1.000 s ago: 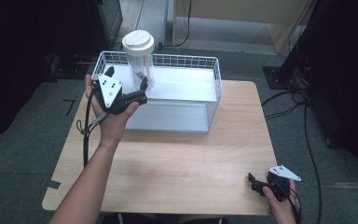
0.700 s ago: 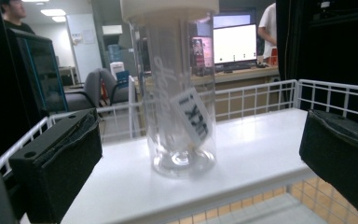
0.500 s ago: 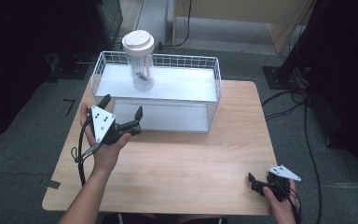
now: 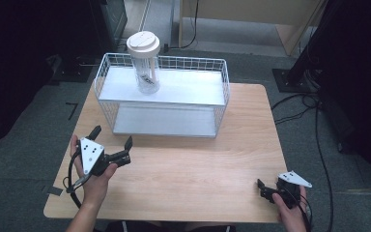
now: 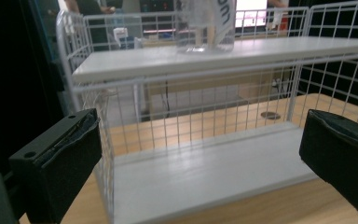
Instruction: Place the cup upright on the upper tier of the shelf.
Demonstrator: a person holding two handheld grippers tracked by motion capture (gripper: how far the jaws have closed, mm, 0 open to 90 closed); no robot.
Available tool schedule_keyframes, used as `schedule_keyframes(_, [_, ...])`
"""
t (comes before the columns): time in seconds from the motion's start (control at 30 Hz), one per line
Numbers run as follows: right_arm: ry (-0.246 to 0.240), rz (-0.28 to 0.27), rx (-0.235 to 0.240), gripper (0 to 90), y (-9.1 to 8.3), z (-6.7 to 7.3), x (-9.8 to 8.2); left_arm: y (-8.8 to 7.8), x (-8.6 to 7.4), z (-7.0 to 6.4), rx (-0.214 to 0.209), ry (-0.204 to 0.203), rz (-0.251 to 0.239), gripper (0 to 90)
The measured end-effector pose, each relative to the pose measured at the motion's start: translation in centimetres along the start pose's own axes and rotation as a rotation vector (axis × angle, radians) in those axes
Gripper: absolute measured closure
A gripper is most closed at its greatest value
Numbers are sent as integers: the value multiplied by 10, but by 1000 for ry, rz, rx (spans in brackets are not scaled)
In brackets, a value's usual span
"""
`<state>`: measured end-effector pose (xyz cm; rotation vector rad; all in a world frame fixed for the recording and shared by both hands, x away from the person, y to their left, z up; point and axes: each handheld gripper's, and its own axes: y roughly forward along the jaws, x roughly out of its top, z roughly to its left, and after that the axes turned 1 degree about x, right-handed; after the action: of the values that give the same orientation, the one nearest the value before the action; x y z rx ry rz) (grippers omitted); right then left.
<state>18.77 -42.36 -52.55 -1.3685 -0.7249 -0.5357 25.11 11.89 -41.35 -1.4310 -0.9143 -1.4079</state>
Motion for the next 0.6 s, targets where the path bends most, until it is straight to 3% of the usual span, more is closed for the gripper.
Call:
schedule_keyframes(0.2, [2,2,0,136,0,0,0,-15,-24,8,6,-15,55,0])
schedule_keyframes(0.33, [1,1,0,136,0,0,0,-23,-39,11,5,-3,89,0])
schedule_keyframes(0.47, [1,2,0,136,0,0,0,-28,-51,18,12,-24,142,0])
schedule_keyframes(0.6, [2,2,0,136,0,0,0,-32,-64,25,32,-18,193,0])
